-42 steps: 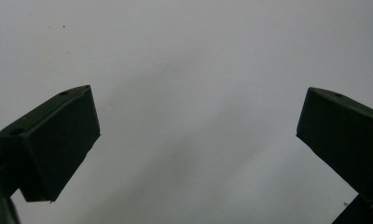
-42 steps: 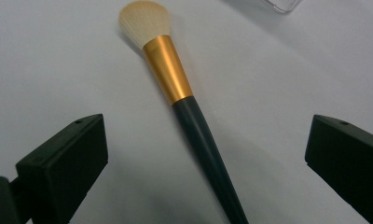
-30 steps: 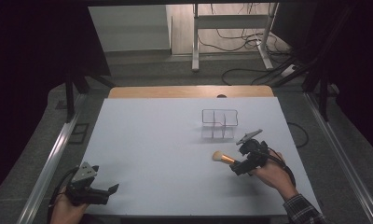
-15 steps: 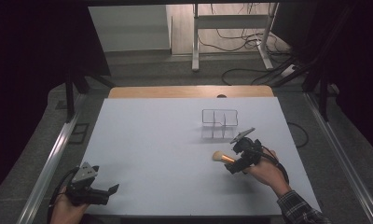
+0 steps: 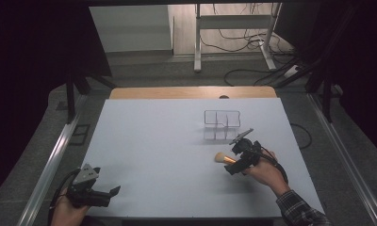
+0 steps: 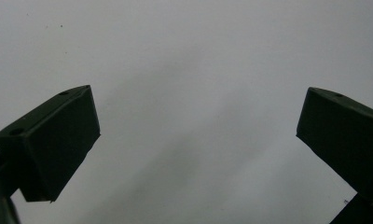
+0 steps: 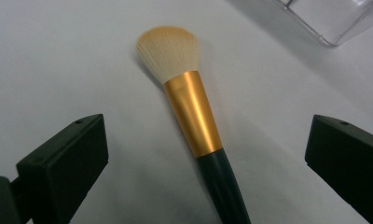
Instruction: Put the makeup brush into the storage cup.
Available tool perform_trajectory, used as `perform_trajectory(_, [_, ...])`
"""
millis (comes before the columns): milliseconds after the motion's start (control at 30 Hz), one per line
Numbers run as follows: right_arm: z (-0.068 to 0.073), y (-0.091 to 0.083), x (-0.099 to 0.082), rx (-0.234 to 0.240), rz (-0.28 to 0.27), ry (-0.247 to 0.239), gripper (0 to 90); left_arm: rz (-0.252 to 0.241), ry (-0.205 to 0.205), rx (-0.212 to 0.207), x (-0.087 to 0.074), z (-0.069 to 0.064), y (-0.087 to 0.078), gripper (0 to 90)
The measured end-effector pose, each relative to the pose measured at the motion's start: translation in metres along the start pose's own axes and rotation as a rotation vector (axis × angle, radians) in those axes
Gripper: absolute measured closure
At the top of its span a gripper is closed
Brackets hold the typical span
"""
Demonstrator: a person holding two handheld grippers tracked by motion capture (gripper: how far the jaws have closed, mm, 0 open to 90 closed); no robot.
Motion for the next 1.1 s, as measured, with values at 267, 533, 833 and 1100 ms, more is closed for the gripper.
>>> perform_trajectory(267, [0.000,0.007,-0.003,0.005,0.014,0.009,0.0,0.003,0.002,0.000,0.000,0.000,0.000,0.0])
perform_trajectory(533, [0.001,0.017,-0.008,0.021,0.037,0.012,0.0,0.005,0.002,-0.001,-0.001,0.000,0.001,0.0])
perform_trajectory(833, [0.000,0.020,-0.011,0.010,0.071,-0.001,6.3,0.010,0.006,-0.001,-0.001,-0.001,0.001,0.0])
perform_trajectory(1100, [0.003,0.019,-0.010,0.027,0.087,0.001,20.6,0.016,0.010,-0.002,-0.002,-0.002,0.002,0.0])
Point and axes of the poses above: each handheld gripper's, and its own axes: y roughly forward along the jaws, x roughly out of its top, z roughly to its left, the point moved 10 cm from there along y, roughly forward along the jaws, and after that the axes turned 4 degrees about x, right-handed, at the moved point
